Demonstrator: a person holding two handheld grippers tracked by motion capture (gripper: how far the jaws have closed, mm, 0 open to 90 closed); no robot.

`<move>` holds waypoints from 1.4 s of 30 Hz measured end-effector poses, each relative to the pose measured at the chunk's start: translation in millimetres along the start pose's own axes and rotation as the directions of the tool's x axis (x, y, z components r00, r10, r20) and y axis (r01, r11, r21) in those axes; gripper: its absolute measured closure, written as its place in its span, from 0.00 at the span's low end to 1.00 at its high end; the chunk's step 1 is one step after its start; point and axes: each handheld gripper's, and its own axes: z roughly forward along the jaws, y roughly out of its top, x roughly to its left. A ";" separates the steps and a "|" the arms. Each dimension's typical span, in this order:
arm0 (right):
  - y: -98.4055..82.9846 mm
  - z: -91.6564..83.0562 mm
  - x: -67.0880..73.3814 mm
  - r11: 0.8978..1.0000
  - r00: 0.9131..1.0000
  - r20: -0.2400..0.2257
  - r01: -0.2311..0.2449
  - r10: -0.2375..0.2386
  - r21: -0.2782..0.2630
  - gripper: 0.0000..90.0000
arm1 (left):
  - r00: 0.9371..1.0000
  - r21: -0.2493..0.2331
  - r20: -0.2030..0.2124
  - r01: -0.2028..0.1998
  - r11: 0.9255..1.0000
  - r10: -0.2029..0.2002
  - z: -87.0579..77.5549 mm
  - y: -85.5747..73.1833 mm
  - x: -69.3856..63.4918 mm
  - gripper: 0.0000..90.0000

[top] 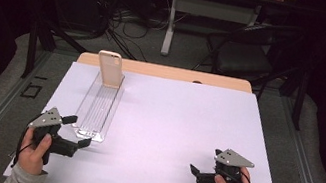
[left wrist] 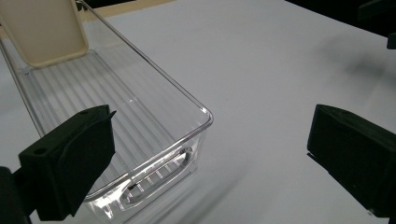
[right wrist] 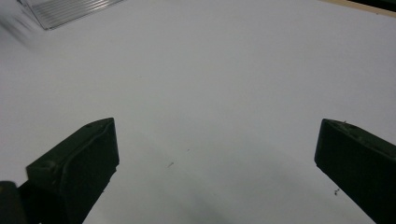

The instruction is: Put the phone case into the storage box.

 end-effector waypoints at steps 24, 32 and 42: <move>-6.5 9.6 3.8 0.999 0.999 -0.026 0.025 -0.024 0.021 0.00 | 0.999 0.025 -0.005 -0.035 0.999 0.035 9.4 -7.4 -7.0 0.02; -6.7 10.3 5.4 0.999 0.999 -0.035 0.033 -0.032 0.025 0.00 | 0.999 0.029 -0.005 -0.041 0.999 0.041 11.0 -7.8 -7.3 0.02; -7.2 11.3 7.9 0.999 0.998 -0.038 0.048 -0.047 0.024 0.00 | 0.999 0.025 -0.006 -0.038 0.999 0.038 11.6 -7.8 -6.7 0.02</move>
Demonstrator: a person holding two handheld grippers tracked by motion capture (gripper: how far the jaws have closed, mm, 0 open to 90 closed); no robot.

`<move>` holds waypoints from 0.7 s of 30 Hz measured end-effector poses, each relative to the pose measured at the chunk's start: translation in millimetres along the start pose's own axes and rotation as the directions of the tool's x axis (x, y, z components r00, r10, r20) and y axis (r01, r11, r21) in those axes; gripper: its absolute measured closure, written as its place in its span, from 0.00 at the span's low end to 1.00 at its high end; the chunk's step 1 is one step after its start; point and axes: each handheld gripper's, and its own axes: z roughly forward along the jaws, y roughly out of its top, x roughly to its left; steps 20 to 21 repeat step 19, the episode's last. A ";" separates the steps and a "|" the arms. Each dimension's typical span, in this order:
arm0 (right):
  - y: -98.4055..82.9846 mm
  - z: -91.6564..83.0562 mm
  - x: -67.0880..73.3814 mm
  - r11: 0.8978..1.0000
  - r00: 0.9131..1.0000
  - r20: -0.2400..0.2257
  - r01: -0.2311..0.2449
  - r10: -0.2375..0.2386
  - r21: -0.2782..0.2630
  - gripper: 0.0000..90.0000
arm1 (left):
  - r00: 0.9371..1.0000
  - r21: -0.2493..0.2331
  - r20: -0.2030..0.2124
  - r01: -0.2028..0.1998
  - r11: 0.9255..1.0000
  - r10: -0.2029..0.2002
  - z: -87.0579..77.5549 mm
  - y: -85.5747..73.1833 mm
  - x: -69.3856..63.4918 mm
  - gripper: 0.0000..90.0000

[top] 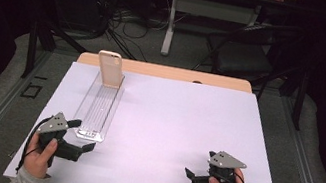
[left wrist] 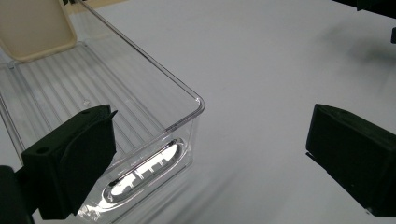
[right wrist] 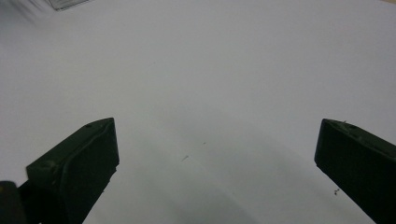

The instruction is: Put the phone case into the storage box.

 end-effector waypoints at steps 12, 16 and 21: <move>-0.5 2.9 2.5 1.000 1.000 -0.002 0.015 -0.015 0.006 0.00 | 1.000 -0.001 -0.006 0.007 1.000 -0.007 -0.2 -0.6 2.1 0.02; -0.8 3.2 3.2 1.000 1.000 -0.005 0.012 -0.012 0.005 0.00 | 1.000 -0.002 -0.007 0.012 1.000 -0.012 0.0 -0.5 2.4 0.02; -0.8 3.3 3.4 1.000 1.000 -0.008 0.012 -0.012 0.006 0.00 | 1.000 0.001 -0.006 0.011 1.000 -0.011 0.4 -0.4 2.3 0.02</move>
